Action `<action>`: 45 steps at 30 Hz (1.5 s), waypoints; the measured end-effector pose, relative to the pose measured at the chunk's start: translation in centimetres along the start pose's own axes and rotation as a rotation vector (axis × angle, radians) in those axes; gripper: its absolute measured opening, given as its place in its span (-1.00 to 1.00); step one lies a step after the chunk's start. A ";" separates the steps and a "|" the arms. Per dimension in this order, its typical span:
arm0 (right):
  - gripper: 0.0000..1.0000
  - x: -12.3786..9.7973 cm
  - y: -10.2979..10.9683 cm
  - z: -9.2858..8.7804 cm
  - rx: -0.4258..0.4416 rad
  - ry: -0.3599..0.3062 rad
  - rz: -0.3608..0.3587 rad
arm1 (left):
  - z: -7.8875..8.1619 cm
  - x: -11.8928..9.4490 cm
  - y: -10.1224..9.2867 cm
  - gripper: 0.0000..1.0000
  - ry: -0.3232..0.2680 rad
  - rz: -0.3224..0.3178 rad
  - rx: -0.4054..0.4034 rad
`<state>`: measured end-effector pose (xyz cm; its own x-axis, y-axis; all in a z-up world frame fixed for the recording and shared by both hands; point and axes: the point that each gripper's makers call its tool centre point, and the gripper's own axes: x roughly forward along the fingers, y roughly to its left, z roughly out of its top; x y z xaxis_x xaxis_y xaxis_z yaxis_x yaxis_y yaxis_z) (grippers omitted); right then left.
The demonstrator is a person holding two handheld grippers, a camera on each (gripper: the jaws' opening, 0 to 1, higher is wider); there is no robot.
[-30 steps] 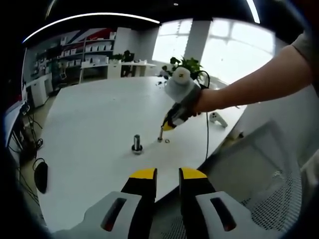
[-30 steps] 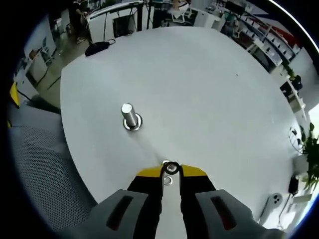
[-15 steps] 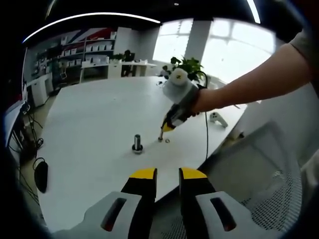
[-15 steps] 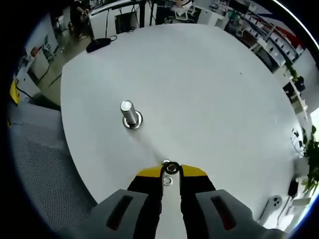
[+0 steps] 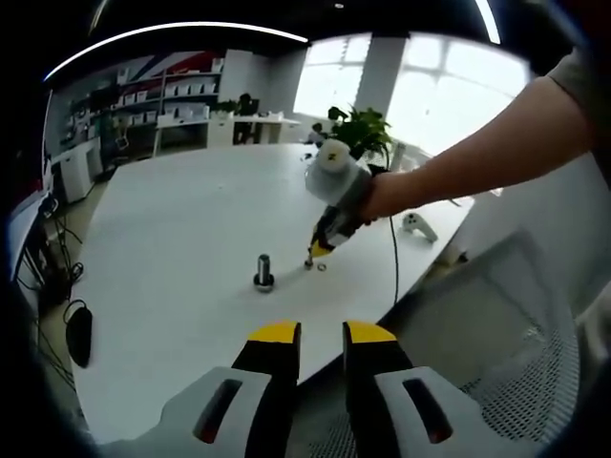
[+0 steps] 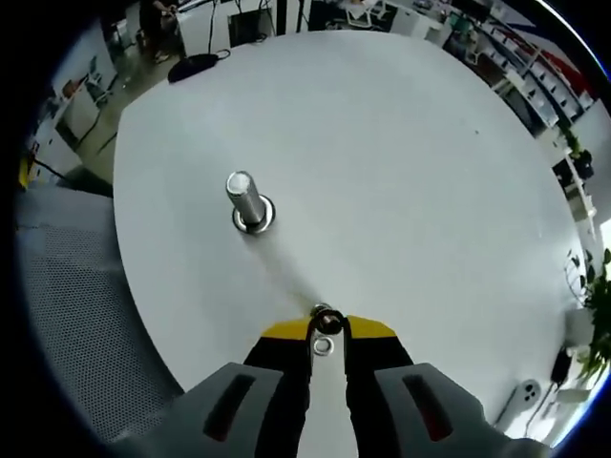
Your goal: Place the washer onto the threaded stud by aligning its center hole with the stud, sliding it down to the base, and recovering from edge contact or off-axis alignment until the washer reaches the visible bottom stop.
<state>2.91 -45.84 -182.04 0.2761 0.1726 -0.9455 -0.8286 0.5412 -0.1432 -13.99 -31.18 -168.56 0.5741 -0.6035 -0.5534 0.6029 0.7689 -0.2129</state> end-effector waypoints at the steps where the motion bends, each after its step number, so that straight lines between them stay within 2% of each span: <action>1: -0.72 0.1 0.0 0.0 -0.002 0.003 0.003 | 0.0 0.0 0.0 -0.70 0.001 0.000 0.000; 29: -0.71 2.1 0.3 -1.4 0.007 0.079 0.013 | 0.1 -0.1 0.2 -0.70 -0.009 0.010 -0.003; 45: -0.67 1.8 0.0 -1.7 0.071 0.044 0.007 | -0.1 0.0 0.0 -0.70 0.004 0.000 0.005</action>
<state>2.54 -46.92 -184.21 0.2473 0.1416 -0.9585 -0.7935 0.5973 -0.1164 -14.10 -31.17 -168.65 0.5717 -0.6030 -0.5564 0.6062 0.7674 -0.2088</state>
